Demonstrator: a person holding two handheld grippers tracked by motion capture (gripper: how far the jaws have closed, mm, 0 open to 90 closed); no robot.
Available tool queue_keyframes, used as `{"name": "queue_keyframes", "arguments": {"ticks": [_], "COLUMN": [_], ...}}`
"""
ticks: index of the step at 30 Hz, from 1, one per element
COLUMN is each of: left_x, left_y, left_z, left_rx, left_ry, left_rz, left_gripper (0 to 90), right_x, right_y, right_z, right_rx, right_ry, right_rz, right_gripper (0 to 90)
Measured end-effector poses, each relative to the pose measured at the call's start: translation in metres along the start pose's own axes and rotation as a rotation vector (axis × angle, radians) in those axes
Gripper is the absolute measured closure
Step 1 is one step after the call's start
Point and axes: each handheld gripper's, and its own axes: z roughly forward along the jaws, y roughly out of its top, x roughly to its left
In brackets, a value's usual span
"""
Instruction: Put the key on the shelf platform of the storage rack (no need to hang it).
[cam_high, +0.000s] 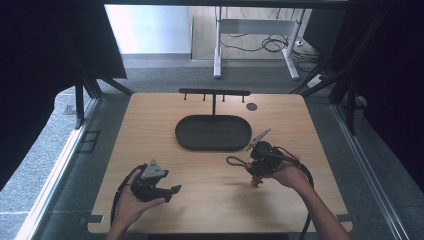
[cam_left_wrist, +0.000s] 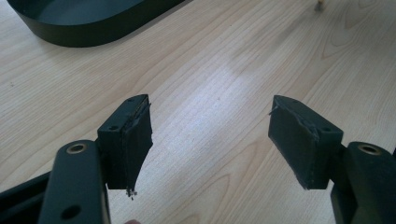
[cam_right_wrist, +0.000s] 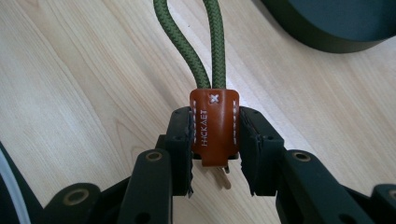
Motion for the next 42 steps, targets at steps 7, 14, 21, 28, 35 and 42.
{"name": "queue_keyframes", "arguments": {"ticks": [7,14,21,28,35,42], "left_x": [0.000,0.000,0.001,0.002,0.002,0.002], "left_y": [0.000,0.000,0.000,0.000,0.000,0.000], "left_z": [-0.001,-0.001,-0.001,-0.002,-0.003,-0.004], "left_rx": [-0.007,-0.006,-0.004,-0.008,-0.014,-0.015], "left_ry": [-0.002,-0.003,-0.005,-0.005,-0.005,-0.005], "left_rz": [-0.003,-0.003,-0.003,-0.006,-0.007,-0.006], "left_gripper": [30.9,30.9,30.9,30.9,30.9,30.9], "right_x": [-0.002,-0.004,-0.007,-0.008,-0.009,-0.013], "right_y": [0.003,0.008,0.016,0.025,0.031,0.041], "right_z": [-0.010,-0.017,-0.023,-0.029,-0.033,-0.032], "right_rx": [-0.007,-0.013,-0.013,-0.014,-0.017,-0.017], "right_ry": [-0.010,-0.019,-0.027,-0.037,-0.044,-0.047], "right_rz": [-0.004,-0.008,-0.013,-0.018,-0.025,-0.021], "right_gripper": [67.3,67.3,67.3,67.3,67.3,67.3]}}
